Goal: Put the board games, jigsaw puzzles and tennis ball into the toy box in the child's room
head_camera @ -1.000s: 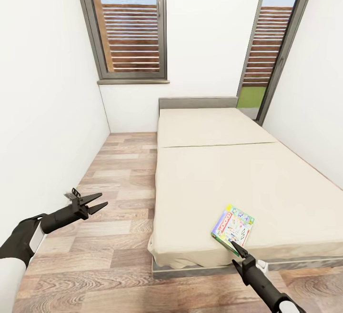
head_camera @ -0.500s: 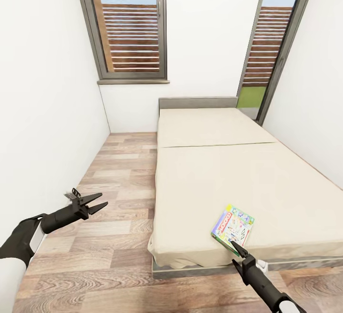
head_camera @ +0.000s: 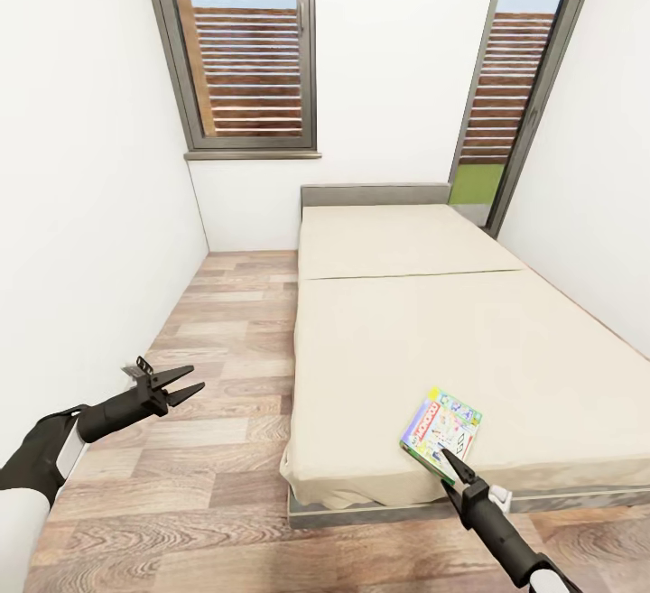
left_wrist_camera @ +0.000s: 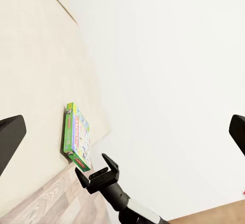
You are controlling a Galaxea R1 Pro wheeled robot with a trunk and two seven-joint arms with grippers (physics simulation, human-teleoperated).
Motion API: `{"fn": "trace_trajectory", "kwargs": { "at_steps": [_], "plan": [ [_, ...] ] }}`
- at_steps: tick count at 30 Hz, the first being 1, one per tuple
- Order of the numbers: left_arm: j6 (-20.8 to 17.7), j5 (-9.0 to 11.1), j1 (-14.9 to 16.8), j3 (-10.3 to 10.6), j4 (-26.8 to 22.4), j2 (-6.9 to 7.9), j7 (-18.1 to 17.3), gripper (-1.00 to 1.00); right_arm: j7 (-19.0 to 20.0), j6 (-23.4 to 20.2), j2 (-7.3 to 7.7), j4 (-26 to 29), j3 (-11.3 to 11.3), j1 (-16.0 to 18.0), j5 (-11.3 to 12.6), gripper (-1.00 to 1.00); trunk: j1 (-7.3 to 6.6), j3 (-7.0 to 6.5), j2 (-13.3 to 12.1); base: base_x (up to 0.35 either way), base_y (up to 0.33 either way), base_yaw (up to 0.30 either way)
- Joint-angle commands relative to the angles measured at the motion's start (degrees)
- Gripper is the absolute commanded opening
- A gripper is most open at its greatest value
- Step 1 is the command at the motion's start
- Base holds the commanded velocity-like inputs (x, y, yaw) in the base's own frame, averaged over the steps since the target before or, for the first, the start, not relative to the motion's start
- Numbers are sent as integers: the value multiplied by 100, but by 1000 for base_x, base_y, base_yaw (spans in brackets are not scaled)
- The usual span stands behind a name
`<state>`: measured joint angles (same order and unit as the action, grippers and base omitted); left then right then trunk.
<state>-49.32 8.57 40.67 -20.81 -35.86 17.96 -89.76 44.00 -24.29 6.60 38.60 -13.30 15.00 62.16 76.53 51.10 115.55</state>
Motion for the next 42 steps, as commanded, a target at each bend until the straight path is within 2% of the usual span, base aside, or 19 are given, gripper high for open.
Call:
{"fn": "trace_trajectory", "kwargs": {
  "at_steps": [1, 15, 42],
  "plan": [
    [-61, -8, 3, -4, 0, 0, -24, 100, 10, -46, 1, -2, -6, 3, 42, 100, -1, 5, 2, 0, 0, 0],
    [-61, -12, 3, -2, 0, -1, -24, 100, 30, -32, 41, -8, -6, 3, 42, 100, -1, 5, 2, 0, -1, 0],
    [-61, -9, 3, -2, 0, -3, -24, 100, 30, -32, 16, -11, -6, 3, 42, 100, -1, 5, 2, 0, -26, 0]
  ]
}}
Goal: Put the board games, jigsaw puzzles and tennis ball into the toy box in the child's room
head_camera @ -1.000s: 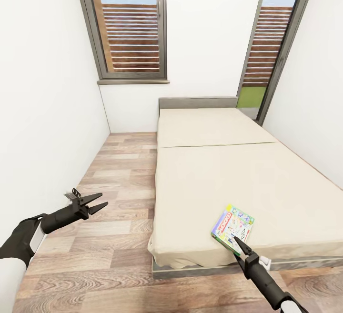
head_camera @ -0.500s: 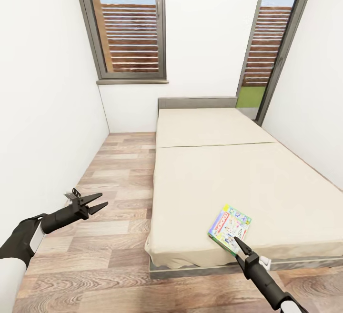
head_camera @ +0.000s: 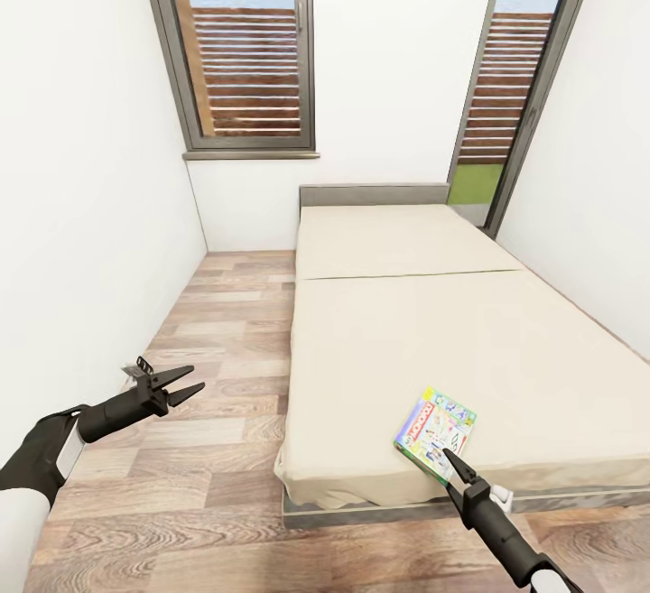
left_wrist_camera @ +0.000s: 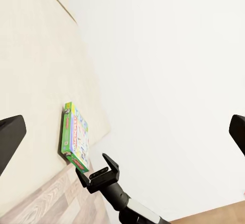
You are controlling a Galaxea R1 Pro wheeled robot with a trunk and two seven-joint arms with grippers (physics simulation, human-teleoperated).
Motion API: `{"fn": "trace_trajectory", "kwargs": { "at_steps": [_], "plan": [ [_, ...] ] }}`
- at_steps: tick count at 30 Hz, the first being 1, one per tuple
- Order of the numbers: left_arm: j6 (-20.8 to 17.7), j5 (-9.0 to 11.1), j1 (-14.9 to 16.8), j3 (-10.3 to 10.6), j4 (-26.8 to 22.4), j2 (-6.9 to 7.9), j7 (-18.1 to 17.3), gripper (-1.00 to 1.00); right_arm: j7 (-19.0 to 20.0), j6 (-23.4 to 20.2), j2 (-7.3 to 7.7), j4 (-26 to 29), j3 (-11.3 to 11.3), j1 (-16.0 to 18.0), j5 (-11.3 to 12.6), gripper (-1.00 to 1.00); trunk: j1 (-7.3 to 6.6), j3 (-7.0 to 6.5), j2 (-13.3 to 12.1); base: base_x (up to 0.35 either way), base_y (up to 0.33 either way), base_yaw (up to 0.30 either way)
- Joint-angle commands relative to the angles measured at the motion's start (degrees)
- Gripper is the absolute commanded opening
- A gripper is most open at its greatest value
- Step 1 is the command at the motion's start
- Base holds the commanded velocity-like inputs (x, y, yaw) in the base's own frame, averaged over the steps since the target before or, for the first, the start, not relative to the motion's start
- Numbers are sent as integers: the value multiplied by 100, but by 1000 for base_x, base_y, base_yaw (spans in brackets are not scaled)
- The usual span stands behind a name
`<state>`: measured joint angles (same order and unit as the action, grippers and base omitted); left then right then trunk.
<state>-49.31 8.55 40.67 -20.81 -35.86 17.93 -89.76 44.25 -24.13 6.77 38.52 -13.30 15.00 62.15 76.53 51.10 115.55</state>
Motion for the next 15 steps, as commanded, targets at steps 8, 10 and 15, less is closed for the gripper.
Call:
{"fn": "trace_trajectory", "kwargs": {
  "at_steps": [8, 10, 15],
  "plan": [
    [-61, -10, 3, -2, 0, 0, -24, 100, 5, -48, 7, -2, -6, 3, 43, 100, -1, 5, 2, 0, 0, 0],
    [-61, -9, 3, -2, 0, 0, -24, 100, 5, -48, 8, -2, -6, 3, 43, 100, -1, 5, 2, 0, 0, 0],
    [-63, -10, 3, -2, 0, -2, -24, 100, 5, -48, 8, -2, -6, 3, 43, 100, -1, 5, 2, 27, 0, 0]
  ]
}}
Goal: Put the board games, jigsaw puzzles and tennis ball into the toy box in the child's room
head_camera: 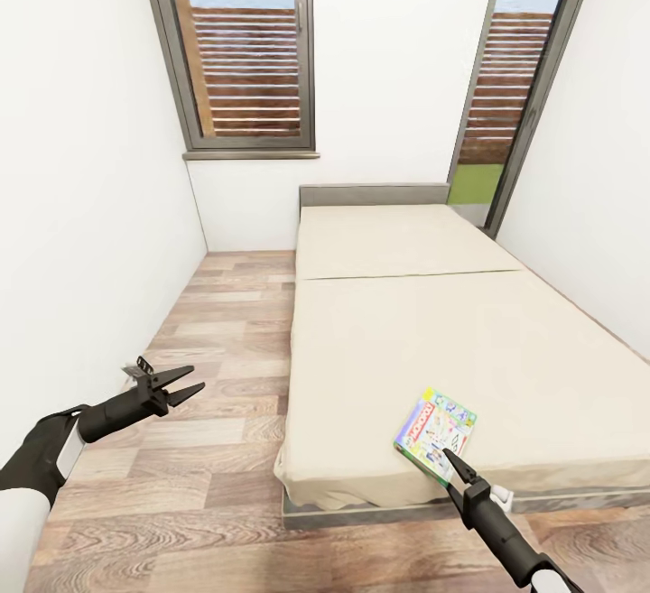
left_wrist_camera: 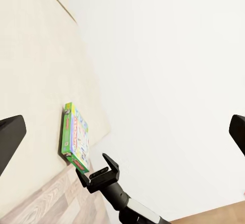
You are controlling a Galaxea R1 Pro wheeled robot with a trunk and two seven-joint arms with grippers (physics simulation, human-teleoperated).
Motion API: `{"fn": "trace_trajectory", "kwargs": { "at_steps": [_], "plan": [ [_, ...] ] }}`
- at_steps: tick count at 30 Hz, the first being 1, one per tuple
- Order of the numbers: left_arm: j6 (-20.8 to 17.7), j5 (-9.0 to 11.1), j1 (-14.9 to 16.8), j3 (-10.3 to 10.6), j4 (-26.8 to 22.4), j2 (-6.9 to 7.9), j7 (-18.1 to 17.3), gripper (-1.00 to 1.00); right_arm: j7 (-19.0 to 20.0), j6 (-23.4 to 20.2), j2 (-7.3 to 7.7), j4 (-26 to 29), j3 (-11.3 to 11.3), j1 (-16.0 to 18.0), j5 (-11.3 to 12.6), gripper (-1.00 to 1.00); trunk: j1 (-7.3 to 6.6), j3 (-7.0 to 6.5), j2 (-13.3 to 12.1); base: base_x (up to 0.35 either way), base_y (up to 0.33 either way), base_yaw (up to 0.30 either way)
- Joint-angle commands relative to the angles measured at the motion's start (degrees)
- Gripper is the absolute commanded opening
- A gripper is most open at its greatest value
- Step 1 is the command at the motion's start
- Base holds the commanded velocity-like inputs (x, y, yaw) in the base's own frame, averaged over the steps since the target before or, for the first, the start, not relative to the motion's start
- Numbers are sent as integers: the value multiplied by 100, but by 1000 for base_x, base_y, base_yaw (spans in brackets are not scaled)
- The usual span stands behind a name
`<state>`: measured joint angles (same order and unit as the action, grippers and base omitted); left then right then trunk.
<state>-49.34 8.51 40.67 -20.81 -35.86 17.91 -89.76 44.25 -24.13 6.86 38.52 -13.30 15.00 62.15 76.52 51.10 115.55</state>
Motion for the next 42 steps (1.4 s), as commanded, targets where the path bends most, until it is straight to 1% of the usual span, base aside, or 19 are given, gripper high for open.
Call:
{"fn": "trace_trajectory", "kwargs": {
  "at_steps": [1, 11, 42],
  "plan": [
    [-60, -6, 3, -2, 0, -3, -24, 100, 5, -48, 0, -2, -6, 3, 43, 100, 0, 5, 2, 32, 0, 0],
    [-58, -7, 3, -2, 0, -40, -24, 100, 5, -48, 3, -2, -6, 3, 43, 100, 0, 5, 2, 7, 0, 0],
    [-58, -7, 3, -2, 0, -42, -24, 100, -10, -48, 9, -2, -6, 3, 43, 100, 0, 5, 2, 3, 6, 0]
  ]
}}
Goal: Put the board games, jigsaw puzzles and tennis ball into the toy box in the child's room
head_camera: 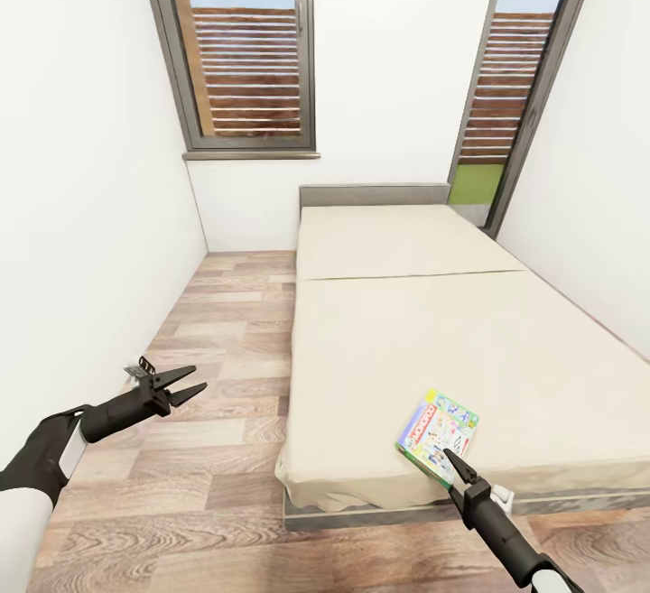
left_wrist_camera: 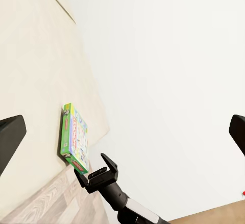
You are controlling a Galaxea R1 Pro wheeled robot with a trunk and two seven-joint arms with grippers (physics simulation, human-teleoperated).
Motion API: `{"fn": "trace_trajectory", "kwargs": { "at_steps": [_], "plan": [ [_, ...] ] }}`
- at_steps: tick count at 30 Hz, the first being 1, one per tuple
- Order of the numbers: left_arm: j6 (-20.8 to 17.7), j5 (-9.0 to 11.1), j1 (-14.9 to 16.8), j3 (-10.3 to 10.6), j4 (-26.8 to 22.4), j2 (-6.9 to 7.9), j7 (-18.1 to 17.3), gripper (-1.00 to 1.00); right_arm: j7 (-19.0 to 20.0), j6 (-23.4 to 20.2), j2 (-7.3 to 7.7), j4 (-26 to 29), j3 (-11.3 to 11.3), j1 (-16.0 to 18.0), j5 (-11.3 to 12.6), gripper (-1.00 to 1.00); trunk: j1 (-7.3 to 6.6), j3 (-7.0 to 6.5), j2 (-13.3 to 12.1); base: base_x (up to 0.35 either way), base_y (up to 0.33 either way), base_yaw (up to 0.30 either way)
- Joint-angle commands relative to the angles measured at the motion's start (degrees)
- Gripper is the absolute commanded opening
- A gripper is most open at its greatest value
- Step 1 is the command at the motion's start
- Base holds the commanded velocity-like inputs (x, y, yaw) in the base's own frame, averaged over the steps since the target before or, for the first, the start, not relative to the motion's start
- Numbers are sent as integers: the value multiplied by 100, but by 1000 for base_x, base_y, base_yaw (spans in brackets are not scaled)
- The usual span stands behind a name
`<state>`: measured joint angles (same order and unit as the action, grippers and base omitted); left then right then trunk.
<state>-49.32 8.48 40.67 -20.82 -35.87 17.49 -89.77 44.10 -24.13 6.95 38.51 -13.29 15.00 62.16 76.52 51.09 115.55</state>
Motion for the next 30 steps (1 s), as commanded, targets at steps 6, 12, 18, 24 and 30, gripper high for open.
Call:
{"fn": "trace_trajectory", "kwargs": {
  "at_steps": [6, 12, 18, 24, 30],
  "plan": [
    [-61, -4, 3, -1, 1, 0, -23, 100, 4, -48, 0, -4, -7, 3, 42, 100, 0, 5, 2, 58, 88, 0],
    [-61, -4, 3, -1, 1, 0, -23, 100, -6, -48, 0, -8, -7, 3, 42, 100, 0, 5, 2, 10, 13, 0],
    [-61, -4, 3, -1, 1, 0, -23, 100, -10, -51, 4, -10, -7, 3, 42, 100, 0, 5, 2, 1, 1, 0],
    [-61, -4, 3, -1, 1, 0, -23, 100, -7, -53, 0, -10, -7, 3, 42, -100, 0, 5, 2, 0, 0, 0],
    [-61, -4, 3, -1, 1, 0, -23, 100, -7, -57, 7, -18, -7, 3, 48, -100, 0, 5, 2, 0, 0, 0]
  ]
}}
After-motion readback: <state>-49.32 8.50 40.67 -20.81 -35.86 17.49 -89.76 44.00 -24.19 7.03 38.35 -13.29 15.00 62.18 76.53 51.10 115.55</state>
